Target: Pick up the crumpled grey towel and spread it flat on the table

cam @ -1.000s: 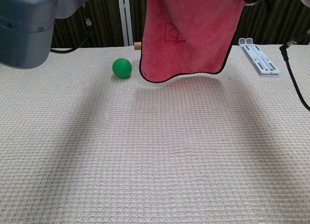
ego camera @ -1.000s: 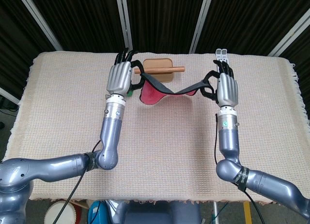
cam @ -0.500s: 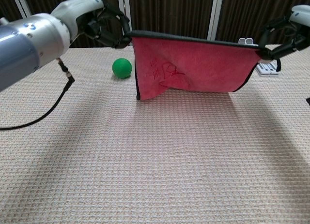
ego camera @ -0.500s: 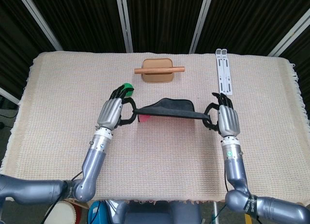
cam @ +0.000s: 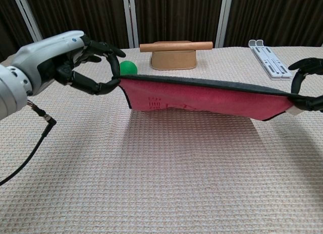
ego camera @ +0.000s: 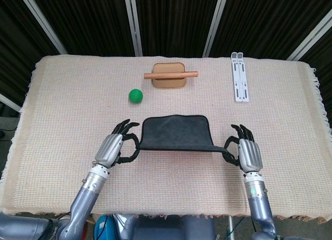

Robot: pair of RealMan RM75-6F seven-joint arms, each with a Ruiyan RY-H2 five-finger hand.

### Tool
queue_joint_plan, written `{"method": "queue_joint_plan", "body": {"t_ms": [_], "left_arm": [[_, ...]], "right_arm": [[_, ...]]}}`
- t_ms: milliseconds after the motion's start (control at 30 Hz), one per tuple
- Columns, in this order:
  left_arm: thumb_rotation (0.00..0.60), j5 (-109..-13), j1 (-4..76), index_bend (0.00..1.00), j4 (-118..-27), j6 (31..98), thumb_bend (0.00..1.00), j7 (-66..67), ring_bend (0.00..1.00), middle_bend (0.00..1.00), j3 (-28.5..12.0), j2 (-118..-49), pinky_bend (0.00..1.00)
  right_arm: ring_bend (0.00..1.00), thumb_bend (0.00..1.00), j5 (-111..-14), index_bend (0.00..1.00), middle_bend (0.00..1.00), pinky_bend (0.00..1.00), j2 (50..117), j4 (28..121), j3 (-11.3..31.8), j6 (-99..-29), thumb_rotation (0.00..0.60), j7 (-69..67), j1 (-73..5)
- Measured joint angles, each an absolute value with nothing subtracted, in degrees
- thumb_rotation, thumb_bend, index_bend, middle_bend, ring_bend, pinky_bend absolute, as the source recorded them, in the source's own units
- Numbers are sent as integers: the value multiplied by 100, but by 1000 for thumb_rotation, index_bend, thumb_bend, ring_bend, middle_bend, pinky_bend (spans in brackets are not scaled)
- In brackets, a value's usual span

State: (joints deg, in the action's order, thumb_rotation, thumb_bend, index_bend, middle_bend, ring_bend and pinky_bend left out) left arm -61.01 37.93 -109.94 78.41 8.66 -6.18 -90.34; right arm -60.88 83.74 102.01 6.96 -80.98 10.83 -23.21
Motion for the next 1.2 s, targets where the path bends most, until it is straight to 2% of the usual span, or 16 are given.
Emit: {"method": "queue_joint_plan", "body": {"t_ms": [233, 533, 1033, 1200], "left_arm": [[600, -6669, 3368, 703, -11130, 7876, 605, 721, 0, 145, -179, -8907, 0], [600, -7115, 2981, 698, -10983, 7751, 605, 671, 0, 145, 238, -8919, 0], [600, -6739, 2838, 677, -10935, 6905, 596, 624, 0, 144, 241, -8994, 0], [600, -6612, 2832, 661, -10861, 6708, 570, 685, 0, 128, 167, -9106, 0]], "right_arm": [[0, 547, -6530, 737, 161, 61, 8393, 10082, 264, -8239, 600, 977, -1894], [0, 546, -6770, 738, 160, 61, 8643, 9612, 1, -8089, 600, 748, -1569], [0, 546, -6902, 733, 160, 61, 8855, 9340, -24, -7664, 600, 752, -1355], [0, 551, -6937, 661, 155, 41, 8870, 9258, -44, -7501, 600, 735, -1309]]}}
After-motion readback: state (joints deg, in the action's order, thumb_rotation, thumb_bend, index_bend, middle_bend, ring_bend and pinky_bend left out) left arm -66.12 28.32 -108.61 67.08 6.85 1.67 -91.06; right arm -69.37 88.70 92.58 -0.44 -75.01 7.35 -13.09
